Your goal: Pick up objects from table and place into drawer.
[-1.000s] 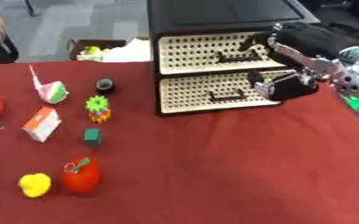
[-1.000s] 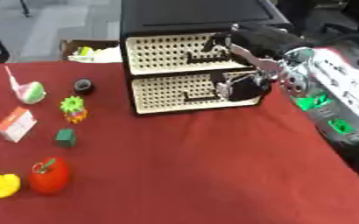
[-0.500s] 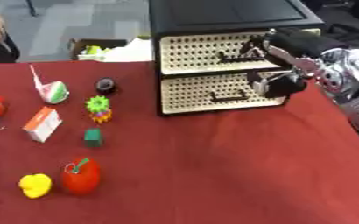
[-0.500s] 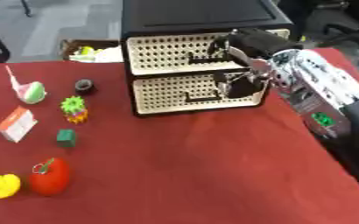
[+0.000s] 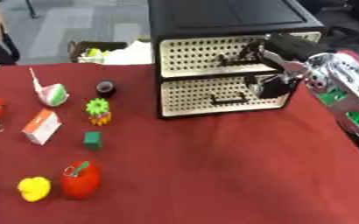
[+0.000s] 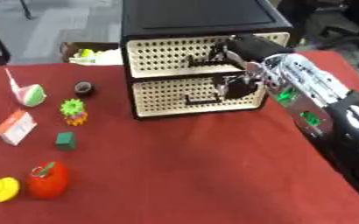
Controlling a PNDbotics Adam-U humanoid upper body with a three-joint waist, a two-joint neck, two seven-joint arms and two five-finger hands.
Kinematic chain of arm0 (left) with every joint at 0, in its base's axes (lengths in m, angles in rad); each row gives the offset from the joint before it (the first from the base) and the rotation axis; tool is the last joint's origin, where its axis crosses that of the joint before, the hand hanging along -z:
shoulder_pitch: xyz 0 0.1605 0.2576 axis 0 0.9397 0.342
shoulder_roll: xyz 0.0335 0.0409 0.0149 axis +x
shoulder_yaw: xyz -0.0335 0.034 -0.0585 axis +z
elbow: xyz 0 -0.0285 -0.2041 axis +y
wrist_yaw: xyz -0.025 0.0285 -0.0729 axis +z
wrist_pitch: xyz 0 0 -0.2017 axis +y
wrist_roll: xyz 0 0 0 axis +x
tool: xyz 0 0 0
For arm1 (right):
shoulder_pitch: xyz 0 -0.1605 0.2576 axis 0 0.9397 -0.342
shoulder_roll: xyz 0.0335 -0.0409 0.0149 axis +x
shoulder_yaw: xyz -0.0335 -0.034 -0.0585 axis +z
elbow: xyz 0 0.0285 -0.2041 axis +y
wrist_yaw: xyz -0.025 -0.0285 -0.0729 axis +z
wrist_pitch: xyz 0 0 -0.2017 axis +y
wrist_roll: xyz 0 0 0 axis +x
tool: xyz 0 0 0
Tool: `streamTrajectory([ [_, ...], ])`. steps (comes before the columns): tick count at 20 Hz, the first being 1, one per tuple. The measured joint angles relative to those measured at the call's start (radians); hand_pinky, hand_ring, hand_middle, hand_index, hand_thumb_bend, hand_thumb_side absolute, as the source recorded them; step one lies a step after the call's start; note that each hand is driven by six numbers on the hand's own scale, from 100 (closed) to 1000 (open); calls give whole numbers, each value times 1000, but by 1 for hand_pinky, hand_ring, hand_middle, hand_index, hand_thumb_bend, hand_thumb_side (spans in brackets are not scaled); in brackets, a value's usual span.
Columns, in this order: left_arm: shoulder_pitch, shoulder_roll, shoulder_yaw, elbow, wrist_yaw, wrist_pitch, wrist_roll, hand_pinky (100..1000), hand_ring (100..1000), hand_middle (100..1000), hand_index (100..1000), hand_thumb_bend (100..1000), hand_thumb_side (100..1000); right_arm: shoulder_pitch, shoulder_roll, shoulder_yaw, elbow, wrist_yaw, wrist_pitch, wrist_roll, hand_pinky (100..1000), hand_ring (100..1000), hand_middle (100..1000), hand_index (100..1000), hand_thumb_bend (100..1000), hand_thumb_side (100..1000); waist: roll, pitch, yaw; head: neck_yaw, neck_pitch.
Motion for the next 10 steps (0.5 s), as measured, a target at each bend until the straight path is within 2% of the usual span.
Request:
streamTrajectory([
  [10,0,0,-1,0,3,-2,-2,671,802,875,1000,100,935,-12,11,0,51,30,-9,-5,100,100,100,853,100,174,-1,1,3,-1,-4],
])
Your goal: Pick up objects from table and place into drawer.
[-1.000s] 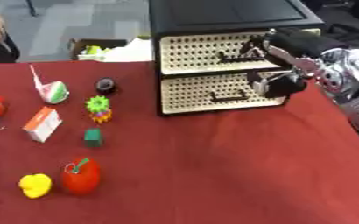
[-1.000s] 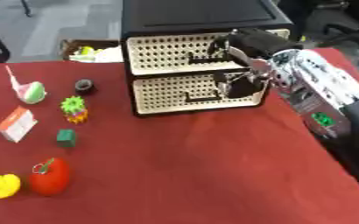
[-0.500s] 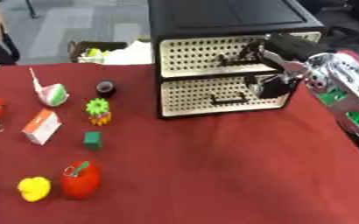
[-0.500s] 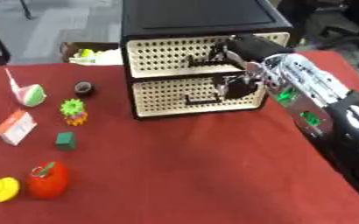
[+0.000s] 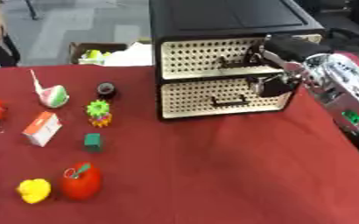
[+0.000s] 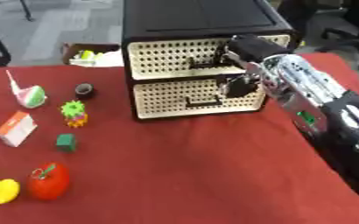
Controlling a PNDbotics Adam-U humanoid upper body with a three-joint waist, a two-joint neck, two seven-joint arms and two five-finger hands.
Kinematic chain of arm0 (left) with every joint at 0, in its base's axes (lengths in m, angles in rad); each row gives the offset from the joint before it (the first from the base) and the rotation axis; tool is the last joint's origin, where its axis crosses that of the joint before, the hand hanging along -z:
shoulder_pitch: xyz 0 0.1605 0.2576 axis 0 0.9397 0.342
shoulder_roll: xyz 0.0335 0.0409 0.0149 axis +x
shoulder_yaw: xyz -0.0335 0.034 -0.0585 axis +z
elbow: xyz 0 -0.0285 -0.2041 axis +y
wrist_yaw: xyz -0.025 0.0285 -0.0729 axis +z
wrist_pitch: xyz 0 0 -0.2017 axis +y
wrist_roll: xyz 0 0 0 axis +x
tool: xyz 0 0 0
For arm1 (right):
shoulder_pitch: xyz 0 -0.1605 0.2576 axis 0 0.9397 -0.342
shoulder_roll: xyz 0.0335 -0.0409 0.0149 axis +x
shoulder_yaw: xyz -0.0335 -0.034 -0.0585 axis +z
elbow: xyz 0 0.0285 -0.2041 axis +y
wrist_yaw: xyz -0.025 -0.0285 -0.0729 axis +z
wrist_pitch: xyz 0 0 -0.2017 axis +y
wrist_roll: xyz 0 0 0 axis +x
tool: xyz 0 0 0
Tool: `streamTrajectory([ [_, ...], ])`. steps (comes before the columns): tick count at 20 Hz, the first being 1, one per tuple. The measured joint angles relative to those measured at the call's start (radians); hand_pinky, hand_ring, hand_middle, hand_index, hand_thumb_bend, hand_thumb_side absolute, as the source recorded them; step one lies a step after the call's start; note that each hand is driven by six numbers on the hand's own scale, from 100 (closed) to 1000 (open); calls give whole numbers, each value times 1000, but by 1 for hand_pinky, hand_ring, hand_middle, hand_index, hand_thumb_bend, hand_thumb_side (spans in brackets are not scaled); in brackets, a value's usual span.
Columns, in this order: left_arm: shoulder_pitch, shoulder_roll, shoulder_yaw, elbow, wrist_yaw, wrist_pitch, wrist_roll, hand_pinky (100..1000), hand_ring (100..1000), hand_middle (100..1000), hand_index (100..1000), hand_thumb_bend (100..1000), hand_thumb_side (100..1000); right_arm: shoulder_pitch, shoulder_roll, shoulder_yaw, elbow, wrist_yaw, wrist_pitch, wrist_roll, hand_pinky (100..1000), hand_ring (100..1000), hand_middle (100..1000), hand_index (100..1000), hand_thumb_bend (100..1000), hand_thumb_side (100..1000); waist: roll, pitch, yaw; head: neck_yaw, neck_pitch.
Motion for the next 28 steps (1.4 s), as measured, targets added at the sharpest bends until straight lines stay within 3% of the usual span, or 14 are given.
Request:
streamTrajectory([
  [13,0,0,0,0,4,-1,-1,670,802,873,1000,100,933,-25,2,13,22,-13,-9,45,100,100,100,804,100,147,-5,4,1,-3,0],
  [22,-2,0,0,0,5,-4,-1,669,802,873,1000,100,933,34,-41,6,-41,-35,0,52,100,100,100,811,100,130,-11,7,7,-3,0],
  [28,-8,0,0,0,5,-7,1,669,803,873,1000,100,934,47,-46,6,-70,-23,17,59,100,100,100,761,100,132,-12,10,3,-3,0],
])
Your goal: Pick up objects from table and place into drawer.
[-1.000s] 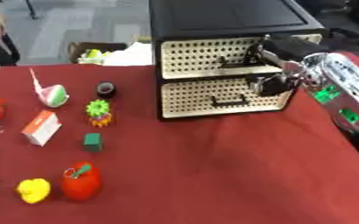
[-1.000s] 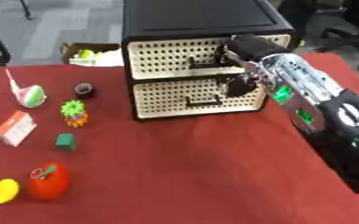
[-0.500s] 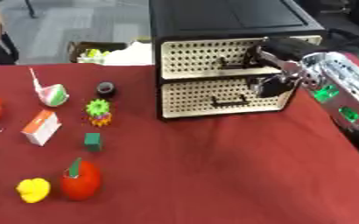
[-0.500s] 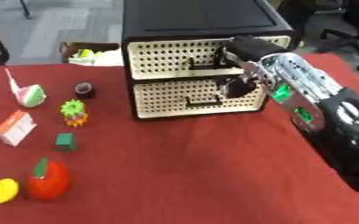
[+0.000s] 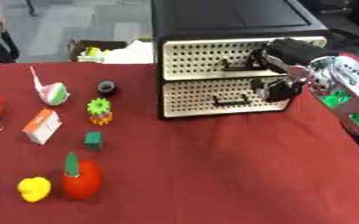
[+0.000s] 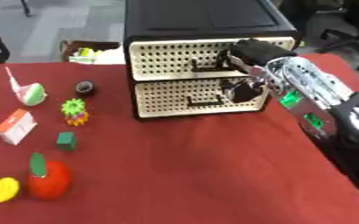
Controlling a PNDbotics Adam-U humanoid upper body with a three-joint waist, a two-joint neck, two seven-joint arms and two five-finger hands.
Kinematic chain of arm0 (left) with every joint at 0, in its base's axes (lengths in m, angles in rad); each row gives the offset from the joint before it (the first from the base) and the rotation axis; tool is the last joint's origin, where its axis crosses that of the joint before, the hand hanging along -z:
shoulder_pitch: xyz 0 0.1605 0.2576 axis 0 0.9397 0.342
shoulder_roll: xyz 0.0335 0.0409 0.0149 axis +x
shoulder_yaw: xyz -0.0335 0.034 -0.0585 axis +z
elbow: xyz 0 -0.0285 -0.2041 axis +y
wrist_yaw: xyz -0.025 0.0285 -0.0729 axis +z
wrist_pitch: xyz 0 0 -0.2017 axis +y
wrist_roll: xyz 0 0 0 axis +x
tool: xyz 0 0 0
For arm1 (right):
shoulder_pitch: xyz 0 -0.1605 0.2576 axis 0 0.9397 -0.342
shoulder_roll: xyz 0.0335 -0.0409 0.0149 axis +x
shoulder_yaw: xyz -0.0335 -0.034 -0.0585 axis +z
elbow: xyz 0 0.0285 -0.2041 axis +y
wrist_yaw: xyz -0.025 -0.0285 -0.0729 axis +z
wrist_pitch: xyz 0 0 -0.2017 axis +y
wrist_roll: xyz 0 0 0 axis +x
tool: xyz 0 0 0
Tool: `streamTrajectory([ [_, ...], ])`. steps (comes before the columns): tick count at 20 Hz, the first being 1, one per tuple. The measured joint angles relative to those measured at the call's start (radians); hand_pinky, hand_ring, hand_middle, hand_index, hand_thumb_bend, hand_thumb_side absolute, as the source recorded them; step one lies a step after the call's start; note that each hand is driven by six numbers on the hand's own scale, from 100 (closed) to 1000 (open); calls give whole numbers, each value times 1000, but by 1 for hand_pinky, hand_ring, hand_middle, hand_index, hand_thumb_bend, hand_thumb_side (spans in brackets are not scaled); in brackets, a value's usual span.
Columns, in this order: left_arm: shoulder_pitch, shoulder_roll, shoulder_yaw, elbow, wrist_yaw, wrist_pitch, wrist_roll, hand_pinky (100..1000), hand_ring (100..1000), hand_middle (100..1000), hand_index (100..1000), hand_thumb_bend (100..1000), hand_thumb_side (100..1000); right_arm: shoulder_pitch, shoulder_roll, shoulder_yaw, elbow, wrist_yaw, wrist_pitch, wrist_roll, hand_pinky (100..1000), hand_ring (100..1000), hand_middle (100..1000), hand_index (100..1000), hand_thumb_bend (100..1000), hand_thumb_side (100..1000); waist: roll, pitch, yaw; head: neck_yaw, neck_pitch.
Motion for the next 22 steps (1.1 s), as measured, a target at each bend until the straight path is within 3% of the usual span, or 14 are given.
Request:
streamTrajectory([
  [11,-1,0,0,0,3,-4,0,669,803,873,1000,100,933,35,-15,1,-50,30,8,1,100,100,100,674,100,128,0,0,-4,0,0],
  [22,-2,0,0,0,4,-9,1,668,803,874,1000,100,932,115,-67,0,-164,25,14,15,100,100,100,650,100,128,0,0,-7,1,-3],
])
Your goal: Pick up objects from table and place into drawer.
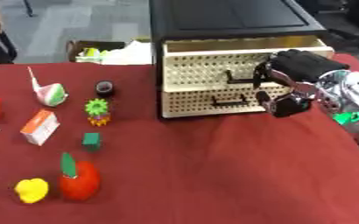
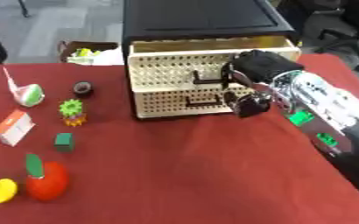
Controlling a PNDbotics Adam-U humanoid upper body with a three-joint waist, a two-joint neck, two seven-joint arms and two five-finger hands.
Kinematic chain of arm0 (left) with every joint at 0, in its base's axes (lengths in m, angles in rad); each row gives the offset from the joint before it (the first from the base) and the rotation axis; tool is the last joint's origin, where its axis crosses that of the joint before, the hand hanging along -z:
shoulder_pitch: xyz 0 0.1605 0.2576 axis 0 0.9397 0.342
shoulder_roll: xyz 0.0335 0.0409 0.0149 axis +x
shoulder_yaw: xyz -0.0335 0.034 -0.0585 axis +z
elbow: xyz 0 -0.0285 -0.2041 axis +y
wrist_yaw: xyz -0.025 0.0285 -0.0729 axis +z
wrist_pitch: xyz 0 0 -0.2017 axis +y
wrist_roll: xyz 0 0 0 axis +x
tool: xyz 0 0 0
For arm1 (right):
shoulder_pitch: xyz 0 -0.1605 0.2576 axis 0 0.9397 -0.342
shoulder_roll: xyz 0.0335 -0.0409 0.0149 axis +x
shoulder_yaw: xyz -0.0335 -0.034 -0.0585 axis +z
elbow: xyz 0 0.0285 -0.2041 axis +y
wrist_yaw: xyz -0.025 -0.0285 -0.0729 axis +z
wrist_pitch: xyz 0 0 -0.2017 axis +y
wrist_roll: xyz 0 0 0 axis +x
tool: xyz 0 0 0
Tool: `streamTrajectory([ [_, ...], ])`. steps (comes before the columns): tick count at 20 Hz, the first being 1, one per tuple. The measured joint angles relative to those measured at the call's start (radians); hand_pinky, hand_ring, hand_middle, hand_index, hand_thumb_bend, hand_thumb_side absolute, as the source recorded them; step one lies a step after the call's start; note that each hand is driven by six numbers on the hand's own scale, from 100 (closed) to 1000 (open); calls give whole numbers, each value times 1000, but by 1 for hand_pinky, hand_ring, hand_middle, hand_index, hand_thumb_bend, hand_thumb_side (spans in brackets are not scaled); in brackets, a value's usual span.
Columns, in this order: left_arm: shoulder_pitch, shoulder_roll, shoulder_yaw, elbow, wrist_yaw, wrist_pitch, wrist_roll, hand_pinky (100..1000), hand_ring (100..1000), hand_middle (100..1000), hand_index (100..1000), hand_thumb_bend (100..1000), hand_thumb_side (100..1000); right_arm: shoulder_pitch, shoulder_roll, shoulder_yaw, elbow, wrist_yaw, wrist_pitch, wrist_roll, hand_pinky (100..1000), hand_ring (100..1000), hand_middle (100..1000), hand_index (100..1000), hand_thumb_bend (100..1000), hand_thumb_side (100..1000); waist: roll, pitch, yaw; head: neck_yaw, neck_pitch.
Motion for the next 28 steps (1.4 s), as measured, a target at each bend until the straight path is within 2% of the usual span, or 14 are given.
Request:
streamTrajectory([
  [10,0,0,0,0,1,-3,0,668,803,875,1000,100,932,79,-43,-11,-114,-19,12,11,100,100,100,646,100,131,3,0,-4,5,0],
  [28,0,0,0,0,5,-13,1,667,807,876,1000,100,931,151,-68,-34,-143,-38,-22,-31,100,100,100,623,100,132,3,-5,-8,9,0],
])
